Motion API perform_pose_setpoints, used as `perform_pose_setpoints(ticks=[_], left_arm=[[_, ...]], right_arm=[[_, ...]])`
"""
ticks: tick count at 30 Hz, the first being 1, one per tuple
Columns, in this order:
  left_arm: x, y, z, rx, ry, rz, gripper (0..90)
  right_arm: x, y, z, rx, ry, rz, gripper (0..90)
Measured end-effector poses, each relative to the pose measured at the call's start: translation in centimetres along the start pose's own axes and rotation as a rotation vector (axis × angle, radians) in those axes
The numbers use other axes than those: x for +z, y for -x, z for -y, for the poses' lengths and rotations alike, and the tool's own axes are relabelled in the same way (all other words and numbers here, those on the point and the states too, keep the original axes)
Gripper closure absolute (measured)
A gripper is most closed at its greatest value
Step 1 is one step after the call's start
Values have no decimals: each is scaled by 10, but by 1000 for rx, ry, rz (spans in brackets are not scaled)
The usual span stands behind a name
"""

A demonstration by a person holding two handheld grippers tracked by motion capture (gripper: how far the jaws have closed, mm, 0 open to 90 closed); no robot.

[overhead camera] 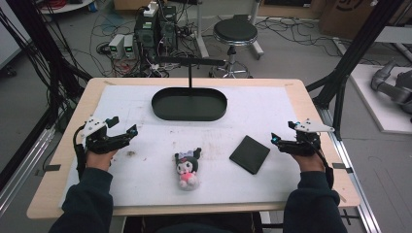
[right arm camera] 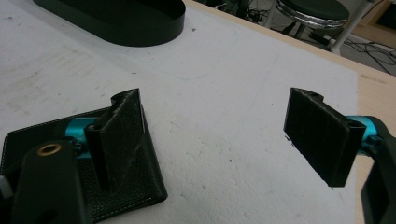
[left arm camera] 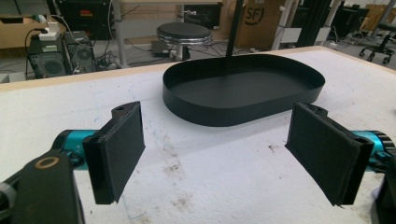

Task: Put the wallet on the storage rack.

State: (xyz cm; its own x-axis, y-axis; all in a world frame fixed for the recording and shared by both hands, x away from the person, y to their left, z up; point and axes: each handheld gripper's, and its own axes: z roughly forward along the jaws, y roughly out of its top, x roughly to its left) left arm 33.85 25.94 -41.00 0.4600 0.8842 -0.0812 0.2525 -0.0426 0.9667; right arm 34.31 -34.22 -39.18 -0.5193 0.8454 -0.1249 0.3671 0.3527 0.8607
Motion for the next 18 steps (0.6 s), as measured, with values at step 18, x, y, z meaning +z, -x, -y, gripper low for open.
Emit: perform_pose_setpoints(ticks=[18], left_arm=[[1,1,2,-9,-13,-6,189]], right_arm=[[3,0,4,4,-24,-34,204]])
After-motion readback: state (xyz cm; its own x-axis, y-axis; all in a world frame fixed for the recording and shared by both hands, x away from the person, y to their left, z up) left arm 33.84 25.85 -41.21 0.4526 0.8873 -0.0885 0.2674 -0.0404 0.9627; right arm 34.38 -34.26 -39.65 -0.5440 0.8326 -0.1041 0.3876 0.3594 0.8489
